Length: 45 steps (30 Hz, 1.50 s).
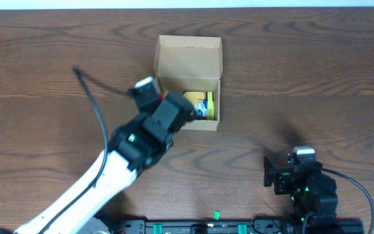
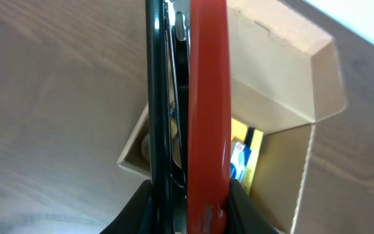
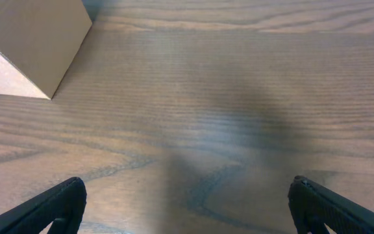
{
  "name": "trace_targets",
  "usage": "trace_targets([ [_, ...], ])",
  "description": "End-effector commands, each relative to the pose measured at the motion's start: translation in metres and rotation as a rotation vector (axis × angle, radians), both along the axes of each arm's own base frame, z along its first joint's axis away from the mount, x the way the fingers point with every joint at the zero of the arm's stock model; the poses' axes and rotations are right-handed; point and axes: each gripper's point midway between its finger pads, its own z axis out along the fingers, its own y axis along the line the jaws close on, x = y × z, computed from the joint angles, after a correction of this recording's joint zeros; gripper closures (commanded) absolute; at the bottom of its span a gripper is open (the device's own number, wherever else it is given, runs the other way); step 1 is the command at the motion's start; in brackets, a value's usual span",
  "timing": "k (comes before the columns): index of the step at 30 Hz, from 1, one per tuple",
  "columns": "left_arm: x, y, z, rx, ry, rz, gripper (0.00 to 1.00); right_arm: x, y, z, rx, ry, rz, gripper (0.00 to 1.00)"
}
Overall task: Pack container
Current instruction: 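Lift the red stapler and lower it into the box, left gripper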
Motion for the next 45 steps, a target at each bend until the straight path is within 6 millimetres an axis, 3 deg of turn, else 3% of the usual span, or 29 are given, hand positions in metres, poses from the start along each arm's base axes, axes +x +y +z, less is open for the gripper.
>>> trace_targets([
  [1,0.019,-0.002,0.015,0.12,0.02,-0.096,0.94,-0.001,0.002,-0.005,-0.011,0.008,0.018,0.01],
  [6,0.032,-0.008,-0.003,0.121,0.187,-0.186,0.94,-0.001,0.002,-0.005,-0.011,0.007,0.018,0.01],
  [13,0.042,-0.02,-0.051,0.083,0.414,-0.345,0.94,-0.001,0.002,-0.005,-0.011,0.008,0.018,0.01],
  [24,0.038,-0.028,-0.096,0.09,0.546,-0.393,0.94,-0.001,0.002,-0.005,-0.011,0.007,0.018,0.01],
  [38,0.042,-0.03,-0.115,0.098,0.574,-0.392,0.94,-0.001,0.002,-0.005,-0.011,0.008,0.018,0.01],
  [45,0.046,-0.032,-0.114,0.093,0.557,-0.393,0.86,-0.001,0.002,-0.005,-0.011,0.008,0.018,0.01],
])
